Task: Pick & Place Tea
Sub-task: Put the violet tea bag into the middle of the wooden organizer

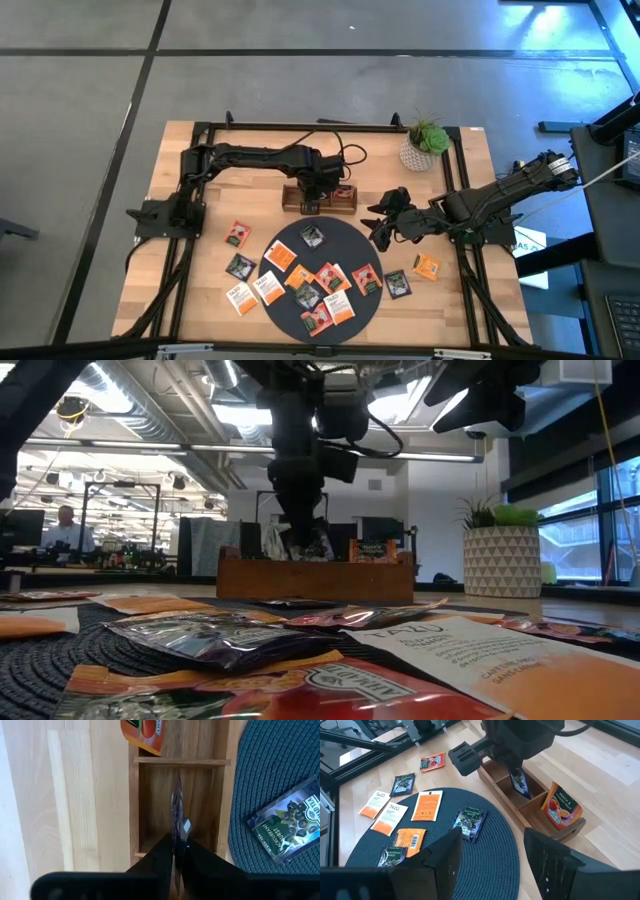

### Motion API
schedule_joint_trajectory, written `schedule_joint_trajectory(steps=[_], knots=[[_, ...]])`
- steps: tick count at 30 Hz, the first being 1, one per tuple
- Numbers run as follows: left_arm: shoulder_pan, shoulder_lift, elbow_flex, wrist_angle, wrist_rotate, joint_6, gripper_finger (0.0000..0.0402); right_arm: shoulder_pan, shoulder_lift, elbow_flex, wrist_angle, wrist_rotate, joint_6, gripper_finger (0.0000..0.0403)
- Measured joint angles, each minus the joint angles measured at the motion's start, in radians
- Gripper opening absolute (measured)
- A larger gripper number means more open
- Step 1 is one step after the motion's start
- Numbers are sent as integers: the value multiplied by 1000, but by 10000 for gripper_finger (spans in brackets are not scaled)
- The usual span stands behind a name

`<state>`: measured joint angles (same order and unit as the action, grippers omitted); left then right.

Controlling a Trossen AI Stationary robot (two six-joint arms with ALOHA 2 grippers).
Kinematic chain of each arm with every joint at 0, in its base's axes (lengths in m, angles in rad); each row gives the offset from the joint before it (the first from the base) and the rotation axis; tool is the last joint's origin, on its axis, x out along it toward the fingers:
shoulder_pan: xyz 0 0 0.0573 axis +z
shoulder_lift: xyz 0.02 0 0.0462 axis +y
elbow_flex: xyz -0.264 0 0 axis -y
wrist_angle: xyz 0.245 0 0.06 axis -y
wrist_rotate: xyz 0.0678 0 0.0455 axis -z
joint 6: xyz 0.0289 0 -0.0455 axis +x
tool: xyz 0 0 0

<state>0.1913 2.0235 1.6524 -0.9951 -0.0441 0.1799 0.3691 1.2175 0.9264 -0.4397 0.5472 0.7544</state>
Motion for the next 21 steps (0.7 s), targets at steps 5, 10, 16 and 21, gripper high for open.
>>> schedule_joint_trajectory(steps=[5,10,16,21], knots=[[0,0,0,0,-7,-9,53,0,0,0,-1,0,-1,215],[0,0,0,0,-17,-12,92,0,0,0,-1,0,-3,215],[0,-14,0,-4,-57,-36,126,0,0,0,-1,0,-3,215],[0,-73,0,-35,-51,-72,134,0,0,0,29,1,-10,215]])
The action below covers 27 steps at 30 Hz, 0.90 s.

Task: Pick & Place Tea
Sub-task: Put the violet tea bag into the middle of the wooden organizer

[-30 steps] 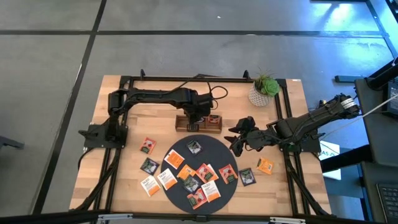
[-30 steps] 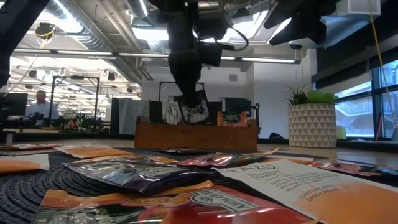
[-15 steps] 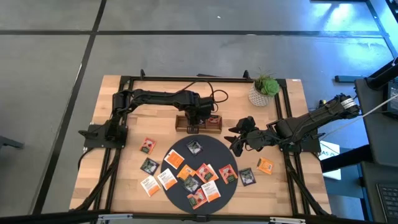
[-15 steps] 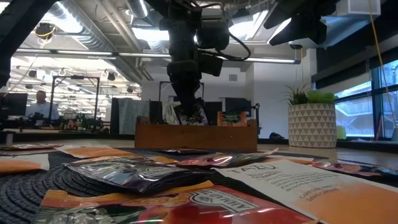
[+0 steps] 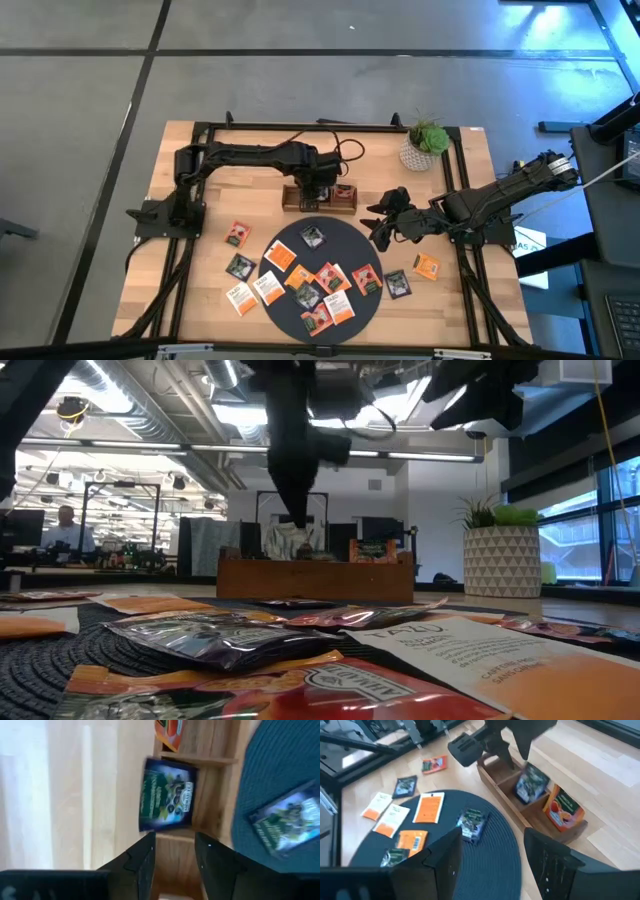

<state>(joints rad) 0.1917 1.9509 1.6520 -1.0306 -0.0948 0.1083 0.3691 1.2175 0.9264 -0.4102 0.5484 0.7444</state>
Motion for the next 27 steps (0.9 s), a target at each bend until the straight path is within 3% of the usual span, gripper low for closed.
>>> schedule_joint_trajectory(steps=[7,15,21,27], knots=[[-33,-175,-30,61,84,-145,132,0,98,0,222,-37,-256,215],[-148,-352,-295,413,95,-298,133,-12,338,1,370,-120,-282,215],[-214,-439,-501,740,164,-414,130,-27,494,1,492,-169,-309,214],[-247,-466,-606,852,175,-475,134,-53,608,52,542,-206,-331,193]])
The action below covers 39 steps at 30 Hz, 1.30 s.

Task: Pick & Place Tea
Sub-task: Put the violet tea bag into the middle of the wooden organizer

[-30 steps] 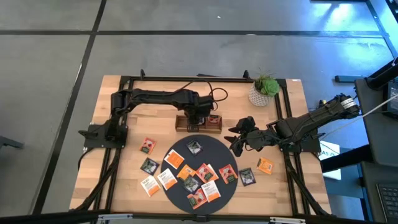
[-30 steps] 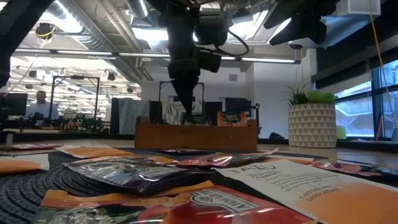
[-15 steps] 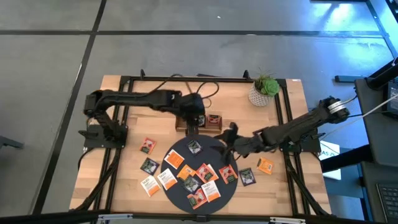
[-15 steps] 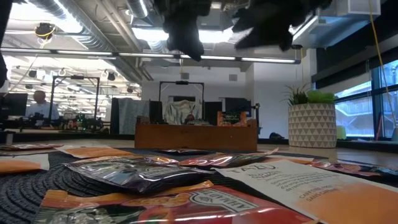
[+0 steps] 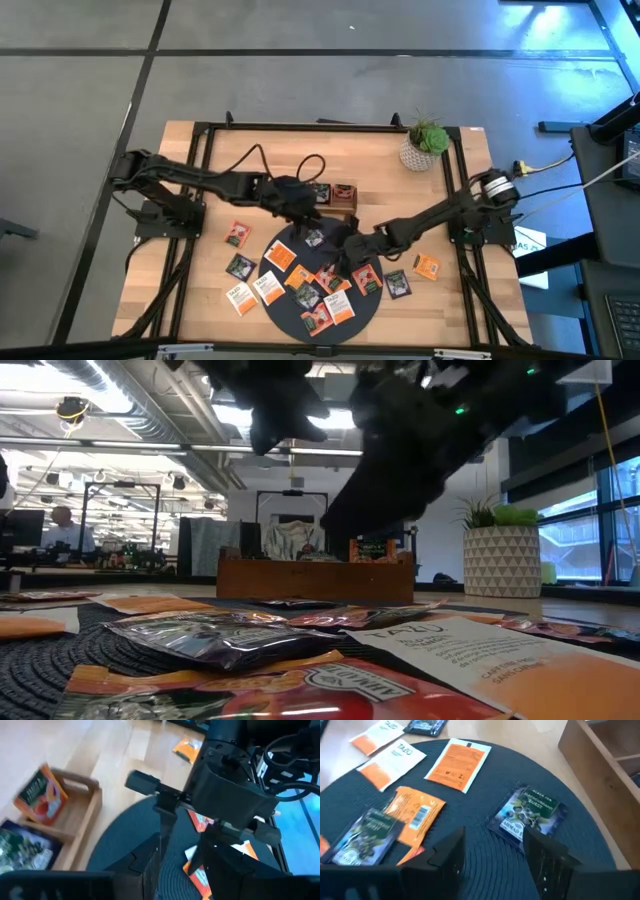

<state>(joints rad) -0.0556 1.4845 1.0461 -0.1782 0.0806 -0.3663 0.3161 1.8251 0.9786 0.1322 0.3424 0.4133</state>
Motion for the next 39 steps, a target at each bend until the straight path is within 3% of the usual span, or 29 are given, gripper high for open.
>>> schedule_joint_trajectory(steps=[10,19,31,39], knots=[[-27,0,-16,-7,1,-43,133,-58,149,125,-59,-67,2,134],[-48,0,-16,-69,-3,-79,132,-75,190,145,-114,-78,55,76],[-54,0,-16,-224,-143,-243,130,-79,189,147,-165,-80,50,14],[-54,0,-16,-305,-205,-319,130,-78,189,147,-171,-81,49,8]])
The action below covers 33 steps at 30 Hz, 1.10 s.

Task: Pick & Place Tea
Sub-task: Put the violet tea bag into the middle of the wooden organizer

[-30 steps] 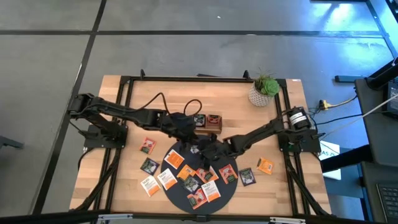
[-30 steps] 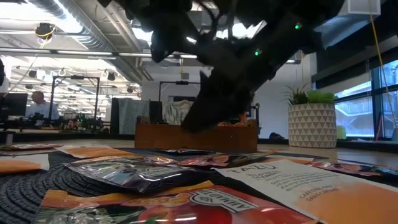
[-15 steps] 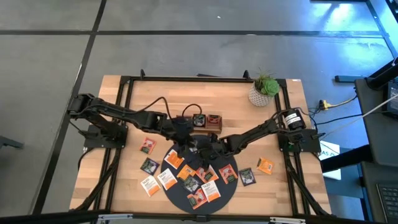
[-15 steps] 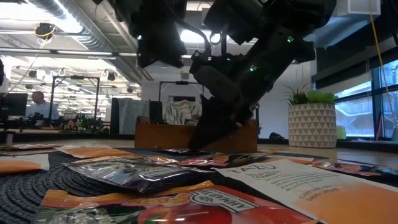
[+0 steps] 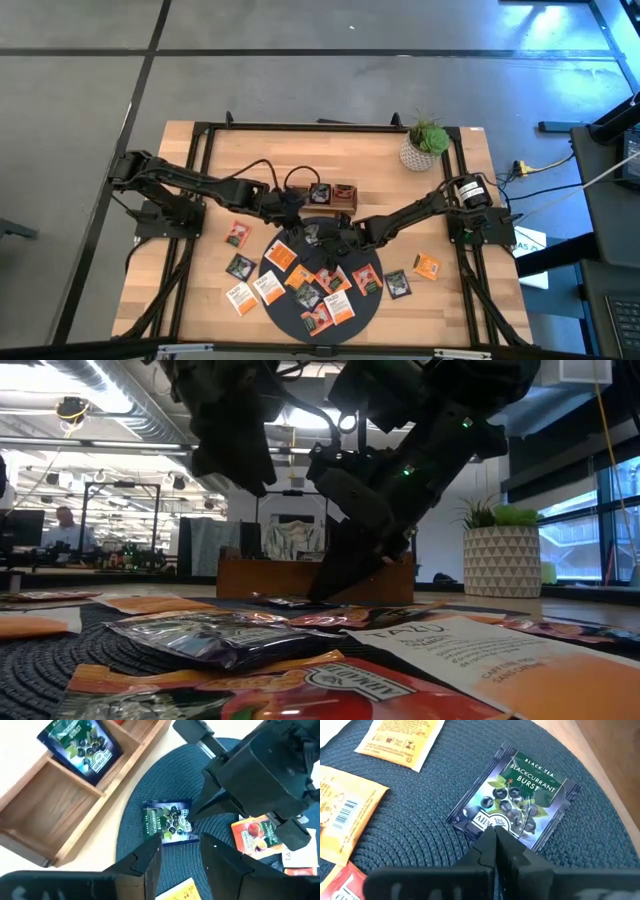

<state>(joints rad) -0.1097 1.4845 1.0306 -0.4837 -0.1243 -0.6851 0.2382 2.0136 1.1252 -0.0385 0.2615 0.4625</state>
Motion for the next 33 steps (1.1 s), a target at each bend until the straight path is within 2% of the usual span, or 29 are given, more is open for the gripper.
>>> schedule_joint_trajectory(steps=[4,7,11,15,18,33], knots=[[-6,0,-8,25,-7,-30,130,8,0,0,-2,5,-26,9],[-9,0,-69,107,6,-69,130,17,0,-1,-4,7,-58,6],[-8,-2,-194,304,69,-144,130,28,0,-2,-6,8,-83,6],[-8,-2,-312,518,79,-219,131,29,0,-2,-6,7,-121,8],[-8,-2,-365,607,94,-258,131,29,3,-2,-5,6,-141,6],[-8,-3,-428,615,29,-330,130,30,34,-1,10,3,-152,10]])
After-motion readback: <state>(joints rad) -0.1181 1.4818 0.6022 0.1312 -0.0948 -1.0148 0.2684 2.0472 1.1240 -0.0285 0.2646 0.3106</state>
